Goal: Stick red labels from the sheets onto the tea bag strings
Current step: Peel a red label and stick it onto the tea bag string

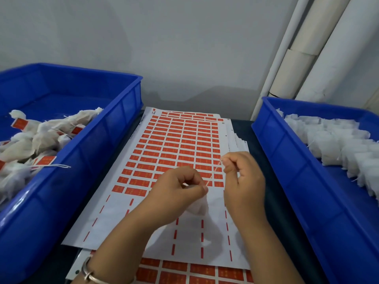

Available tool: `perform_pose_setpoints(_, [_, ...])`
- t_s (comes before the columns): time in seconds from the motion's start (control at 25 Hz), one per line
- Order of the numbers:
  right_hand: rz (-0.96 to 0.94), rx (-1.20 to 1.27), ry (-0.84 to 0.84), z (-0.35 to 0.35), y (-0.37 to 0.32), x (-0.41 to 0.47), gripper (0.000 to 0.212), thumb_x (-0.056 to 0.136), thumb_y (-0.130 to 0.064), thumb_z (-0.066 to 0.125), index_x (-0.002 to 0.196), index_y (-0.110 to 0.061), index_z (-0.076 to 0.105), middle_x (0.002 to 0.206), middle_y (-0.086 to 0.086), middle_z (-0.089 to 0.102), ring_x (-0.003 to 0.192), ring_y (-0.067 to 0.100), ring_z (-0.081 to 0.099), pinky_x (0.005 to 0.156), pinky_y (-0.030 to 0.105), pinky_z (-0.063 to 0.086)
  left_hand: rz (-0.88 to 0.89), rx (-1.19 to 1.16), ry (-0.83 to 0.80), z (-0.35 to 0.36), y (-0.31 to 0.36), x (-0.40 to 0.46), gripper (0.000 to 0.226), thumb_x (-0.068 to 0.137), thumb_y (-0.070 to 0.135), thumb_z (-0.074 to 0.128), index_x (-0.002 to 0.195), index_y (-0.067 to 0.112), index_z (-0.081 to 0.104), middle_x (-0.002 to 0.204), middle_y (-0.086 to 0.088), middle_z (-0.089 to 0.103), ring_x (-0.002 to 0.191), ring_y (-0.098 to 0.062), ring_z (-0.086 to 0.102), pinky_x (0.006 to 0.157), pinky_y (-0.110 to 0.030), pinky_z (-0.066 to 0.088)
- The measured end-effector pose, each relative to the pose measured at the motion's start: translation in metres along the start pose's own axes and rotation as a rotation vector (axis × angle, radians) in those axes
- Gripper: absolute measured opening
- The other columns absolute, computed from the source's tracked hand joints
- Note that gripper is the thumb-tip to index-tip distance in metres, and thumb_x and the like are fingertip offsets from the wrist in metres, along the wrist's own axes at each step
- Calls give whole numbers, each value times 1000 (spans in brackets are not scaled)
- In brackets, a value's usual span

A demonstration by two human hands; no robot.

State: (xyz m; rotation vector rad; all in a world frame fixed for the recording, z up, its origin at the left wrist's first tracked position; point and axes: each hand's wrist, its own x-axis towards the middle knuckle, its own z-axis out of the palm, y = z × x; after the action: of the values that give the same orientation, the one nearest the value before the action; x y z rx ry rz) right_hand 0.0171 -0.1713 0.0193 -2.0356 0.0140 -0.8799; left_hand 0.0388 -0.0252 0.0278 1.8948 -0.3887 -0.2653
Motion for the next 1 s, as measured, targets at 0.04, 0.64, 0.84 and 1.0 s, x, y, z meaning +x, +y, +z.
perform_pose_setpoints(0.04, [70,50,-38,4,1,-2,21,87,-45,41,90,-29,54,88,-27,54,91,-17,54,66,-4,41,-7,-21,-8,0,1,-1,34,85,19,65,56,38,66,69,22,62,74,7,58,60,-10,41])
perform_pose_setpoints(0.64, [404,15,-659,37,-1,-29,14,88,-44,59,94,-47,47,85,-34,50,73,-8,53,56,3,37,-268,-707,260,3,-5,7,15,87,26,62,95,18,71,99,-2,71,95,-24,67,82,-39,56])
perform_pose_setpoints(0.84, [566,201,-591,26,-3,-21,20,91,-48,50,83,-35,63,79,-40,61,79,-15,59,54,2,40,-312,-643,542,-10,-6,15,8,84,33,65,79,27,68,67,18,68,67,-9,68,48,-19,48])
perform_pose_setpoints(1.0, [851,705,-548,22,0,-14,13,93,-20,52,91,-18,65,85,-2,69,82,14,66,76,30,56,-416,-833,615,-20,-7,19,10,84,34,64,76,28,63,56,15,67,54,-7,68,42,-22,49])
